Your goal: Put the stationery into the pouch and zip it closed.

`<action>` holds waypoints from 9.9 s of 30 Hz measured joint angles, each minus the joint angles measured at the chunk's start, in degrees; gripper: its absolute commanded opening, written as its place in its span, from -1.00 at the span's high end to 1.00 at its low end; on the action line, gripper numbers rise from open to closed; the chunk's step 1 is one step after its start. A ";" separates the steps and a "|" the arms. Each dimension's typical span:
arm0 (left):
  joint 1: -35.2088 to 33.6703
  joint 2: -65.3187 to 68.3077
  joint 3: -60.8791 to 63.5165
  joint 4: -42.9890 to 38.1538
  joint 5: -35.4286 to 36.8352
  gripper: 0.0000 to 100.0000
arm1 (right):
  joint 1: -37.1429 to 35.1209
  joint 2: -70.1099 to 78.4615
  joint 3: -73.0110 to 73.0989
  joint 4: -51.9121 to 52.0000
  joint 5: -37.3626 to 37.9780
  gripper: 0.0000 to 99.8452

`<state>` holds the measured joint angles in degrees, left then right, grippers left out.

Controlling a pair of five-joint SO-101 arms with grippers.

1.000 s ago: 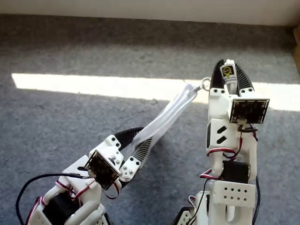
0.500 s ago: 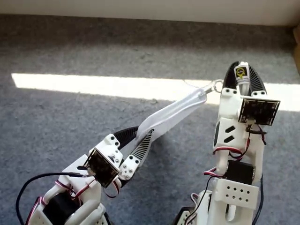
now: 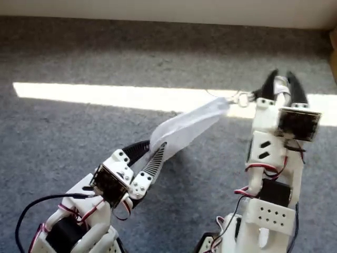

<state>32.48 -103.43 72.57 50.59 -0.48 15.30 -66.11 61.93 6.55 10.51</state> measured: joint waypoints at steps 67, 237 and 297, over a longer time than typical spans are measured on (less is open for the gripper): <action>-50.20 -0.44 -3.96 -13.01 6.77 0.95 | -33.93 -28.84 31.12 6.59 0.09 0.87; -40.26 -0.44 23.30 24.26 6.68 0.99 | -23.56 -28.84 34.02 51.69 -26.02 0.87; -40.26 -0.44 23.30 24.26 6.68 0.99 | -23.56 -28.84 34.02 51.69 -26.02 0.87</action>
<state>-7.78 -103.87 95.87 74.86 6.20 -8.26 -94.95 95.96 58.24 -15.52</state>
